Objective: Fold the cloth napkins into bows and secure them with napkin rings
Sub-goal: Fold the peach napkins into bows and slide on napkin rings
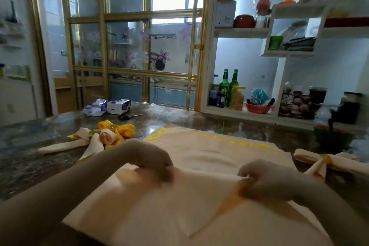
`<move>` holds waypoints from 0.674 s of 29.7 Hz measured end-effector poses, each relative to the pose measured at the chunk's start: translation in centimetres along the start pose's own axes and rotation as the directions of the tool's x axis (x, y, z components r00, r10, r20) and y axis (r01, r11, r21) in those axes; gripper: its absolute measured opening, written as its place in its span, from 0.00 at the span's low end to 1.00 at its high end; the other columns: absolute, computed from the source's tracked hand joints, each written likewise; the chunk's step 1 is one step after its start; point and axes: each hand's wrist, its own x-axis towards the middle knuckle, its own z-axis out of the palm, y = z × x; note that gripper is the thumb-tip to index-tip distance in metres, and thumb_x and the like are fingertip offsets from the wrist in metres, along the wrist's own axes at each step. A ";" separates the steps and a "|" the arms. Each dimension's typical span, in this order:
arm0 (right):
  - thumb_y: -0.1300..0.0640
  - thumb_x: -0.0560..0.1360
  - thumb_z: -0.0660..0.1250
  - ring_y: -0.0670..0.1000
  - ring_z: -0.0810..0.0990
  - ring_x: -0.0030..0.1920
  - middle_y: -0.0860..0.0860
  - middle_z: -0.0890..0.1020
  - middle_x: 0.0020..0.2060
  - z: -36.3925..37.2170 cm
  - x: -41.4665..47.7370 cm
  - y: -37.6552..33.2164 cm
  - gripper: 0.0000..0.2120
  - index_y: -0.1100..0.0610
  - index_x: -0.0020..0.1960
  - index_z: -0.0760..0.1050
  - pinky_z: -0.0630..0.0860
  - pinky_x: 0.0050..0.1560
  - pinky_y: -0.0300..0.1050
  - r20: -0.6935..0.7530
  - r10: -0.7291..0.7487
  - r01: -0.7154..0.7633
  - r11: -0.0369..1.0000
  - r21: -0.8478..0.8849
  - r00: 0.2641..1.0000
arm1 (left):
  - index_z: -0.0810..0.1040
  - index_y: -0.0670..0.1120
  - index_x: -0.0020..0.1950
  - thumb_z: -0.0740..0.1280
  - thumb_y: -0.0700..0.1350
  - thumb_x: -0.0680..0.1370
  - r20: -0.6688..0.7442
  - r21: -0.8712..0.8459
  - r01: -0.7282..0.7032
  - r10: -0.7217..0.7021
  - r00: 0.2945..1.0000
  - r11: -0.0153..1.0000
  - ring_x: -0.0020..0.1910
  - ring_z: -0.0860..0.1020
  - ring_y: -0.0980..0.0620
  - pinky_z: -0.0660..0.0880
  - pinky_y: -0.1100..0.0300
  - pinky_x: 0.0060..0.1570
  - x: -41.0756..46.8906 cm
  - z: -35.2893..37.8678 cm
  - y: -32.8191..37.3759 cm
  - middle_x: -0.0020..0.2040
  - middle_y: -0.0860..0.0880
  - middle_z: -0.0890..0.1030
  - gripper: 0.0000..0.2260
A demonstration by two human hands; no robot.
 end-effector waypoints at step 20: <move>0.39 0.78 0.54 0.50 0.71 0.64 0.49 0.71 0.66 6.1 1.3 -2.0 0.22 0.48 0.69 0.64 0.68 0.63 0.46 -0.219 -0.025 -0.025 0.975 -0.221 0.975 | 0.52 0.42 0.76 0.51 0.62 0.79 -0.381 0.098 0.165 -0.116 0.917 0.981 0.71 0.62 0.40 0.62 0.47 0.68 5.1 4.8 2.4 0.75 0.39 0.57 0.33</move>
